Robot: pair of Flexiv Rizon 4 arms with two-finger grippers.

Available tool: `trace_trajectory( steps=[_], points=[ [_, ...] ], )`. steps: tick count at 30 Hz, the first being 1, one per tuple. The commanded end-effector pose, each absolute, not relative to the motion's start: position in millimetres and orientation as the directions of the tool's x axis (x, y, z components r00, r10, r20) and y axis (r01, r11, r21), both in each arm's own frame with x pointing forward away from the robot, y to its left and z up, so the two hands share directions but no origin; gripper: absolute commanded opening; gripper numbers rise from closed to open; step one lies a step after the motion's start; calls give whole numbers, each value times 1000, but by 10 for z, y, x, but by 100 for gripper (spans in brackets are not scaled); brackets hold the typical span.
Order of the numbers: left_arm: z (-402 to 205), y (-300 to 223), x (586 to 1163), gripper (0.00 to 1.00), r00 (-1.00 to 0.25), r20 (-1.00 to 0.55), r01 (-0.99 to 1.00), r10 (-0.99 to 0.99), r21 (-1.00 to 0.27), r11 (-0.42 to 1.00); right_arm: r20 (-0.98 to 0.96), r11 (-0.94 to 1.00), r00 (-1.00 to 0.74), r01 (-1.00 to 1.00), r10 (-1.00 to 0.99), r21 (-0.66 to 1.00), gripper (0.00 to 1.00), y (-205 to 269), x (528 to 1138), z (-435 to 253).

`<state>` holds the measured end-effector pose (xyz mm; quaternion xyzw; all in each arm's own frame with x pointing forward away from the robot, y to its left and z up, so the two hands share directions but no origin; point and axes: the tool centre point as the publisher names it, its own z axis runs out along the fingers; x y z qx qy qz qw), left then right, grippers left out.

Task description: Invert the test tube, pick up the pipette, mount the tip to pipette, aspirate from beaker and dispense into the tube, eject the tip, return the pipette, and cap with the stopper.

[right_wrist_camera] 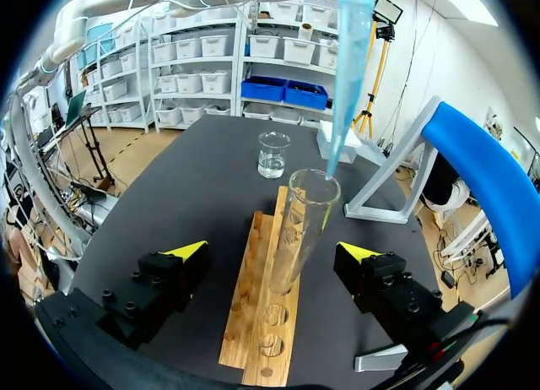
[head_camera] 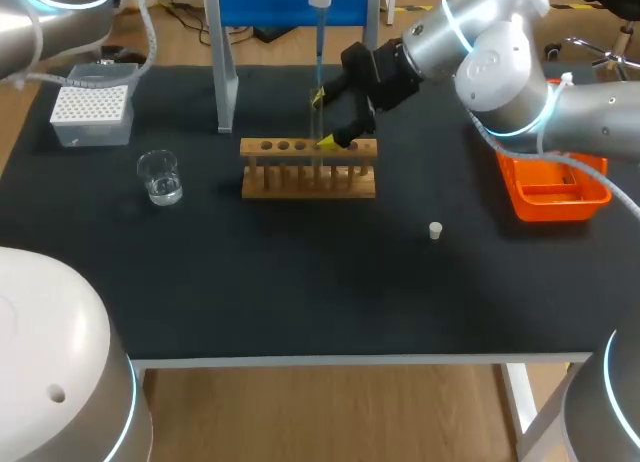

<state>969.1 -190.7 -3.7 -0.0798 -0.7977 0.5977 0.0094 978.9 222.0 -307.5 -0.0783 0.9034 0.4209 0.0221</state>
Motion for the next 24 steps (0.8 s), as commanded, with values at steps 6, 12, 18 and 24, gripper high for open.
trace_trajectory(
  steps=[6,12,18,24],
  points=[
    [-46,-1905,9680,0,-989,-65,101,135,-954,281,-105,635,-987,-160,-124,756,100,2213,9788,-3068],
    [-97,-1912,9689,0,-990,-48,84,133,-957,277,-105,635,-987,-160,-124,756,100,2213,9788,-3068],
    [-162,-1901,9723,0,-991,-30,65,131,-960,273,-105,635,-987,-160,-124,756,100,2213,9788,-3068],
    [-214,-1891,9759,0,-991,-18,53,131,-962,269,-105,635,-987,-160,-124,756,100,2213,9788,-3068]
  ],
)
